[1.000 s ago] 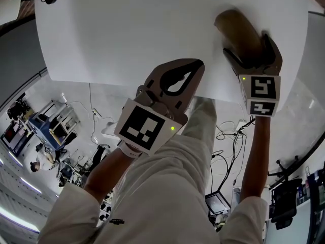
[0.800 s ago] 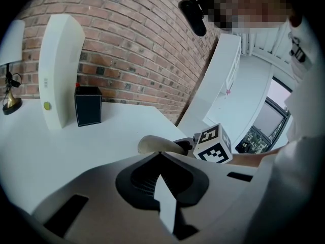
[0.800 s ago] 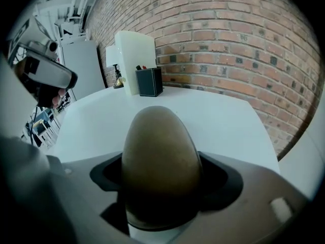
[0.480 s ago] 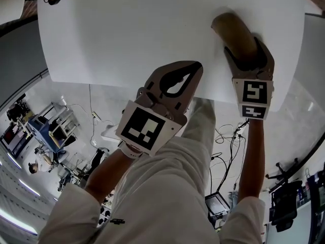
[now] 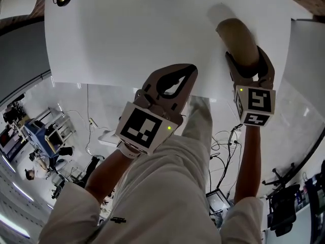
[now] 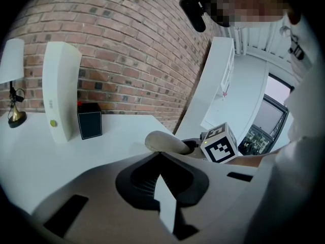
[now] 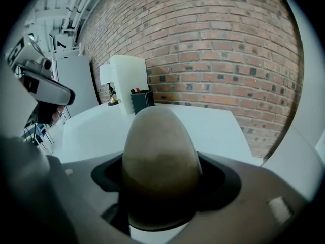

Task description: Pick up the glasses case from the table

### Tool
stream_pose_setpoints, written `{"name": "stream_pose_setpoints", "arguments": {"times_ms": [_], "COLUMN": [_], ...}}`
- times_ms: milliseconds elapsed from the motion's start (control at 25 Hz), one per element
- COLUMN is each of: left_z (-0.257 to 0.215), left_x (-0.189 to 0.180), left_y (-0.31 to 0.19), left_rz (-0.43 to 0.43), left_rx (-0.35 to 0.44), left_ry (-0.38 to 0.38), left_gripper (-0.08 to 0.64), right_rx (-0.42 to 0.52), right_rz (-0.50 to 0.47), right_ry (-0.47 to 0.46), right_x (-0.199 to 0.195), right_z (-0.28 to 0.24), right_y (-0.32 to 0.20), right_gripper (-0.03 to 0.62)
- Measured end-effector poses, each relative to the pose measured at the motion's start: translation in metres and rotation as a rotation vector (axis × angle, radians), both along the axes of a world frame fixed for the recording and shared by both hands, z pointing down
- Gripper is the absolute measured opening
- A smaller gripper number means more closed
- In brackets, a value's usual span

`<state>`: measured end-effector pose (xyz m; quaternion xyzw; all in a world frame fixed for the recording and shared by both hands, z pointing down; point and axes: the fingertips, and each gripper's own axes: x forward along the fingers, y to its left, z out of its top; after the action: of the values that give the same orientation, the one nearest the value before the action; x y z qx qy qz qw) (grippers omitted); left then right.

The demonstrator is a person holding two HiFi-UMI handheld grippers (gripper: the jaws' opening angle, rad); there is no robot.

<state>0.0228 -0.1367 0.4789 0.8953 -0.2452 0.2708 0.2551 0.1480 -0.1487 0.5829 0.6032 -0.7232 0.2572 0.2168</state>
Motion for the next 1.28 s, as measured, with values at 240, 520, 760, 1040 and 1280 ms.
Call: {"name": "stream_pose_setpoints", "arguments": {"times_ms": [240,520,760,1040,1280], "left_z": [-0.027,-0.062,-0.087,-0.126,-0.149], "left_x": [-0.007,-0.007,-0.016,-0.031,-0.050], "left_y": [0.005,0.011,0.017,0.022,0.027], "left_rz": [0.008,0.018,-0.004,-0.053,-0.099], "left_rx": [0.060,0.121,0.148,0.203,0.219], "left_ry": [0.029,0.052,0.068,0.103,0.130], "left_gripper": [0.006,0.006,0.006,0.006,0.006], "right_rx": [0.043,0.091,0.136,0.198,0.248], "right_rz": [0.046,0.123,0.145,0.175,0.212], "right_ry": [-0.024,-0.041,-0.039,-0.040,-0.050], "right_x": [0.003,0.021,0.026,0.031,0.037], "right_z": [-0.044,-0.097,-0.140,-0.194,-0.235], "right_y": [0.011,0.027,0.040,0.057,0.071], "right_gripper": [0.387,0.387,0.388,0.390,0.391]}}
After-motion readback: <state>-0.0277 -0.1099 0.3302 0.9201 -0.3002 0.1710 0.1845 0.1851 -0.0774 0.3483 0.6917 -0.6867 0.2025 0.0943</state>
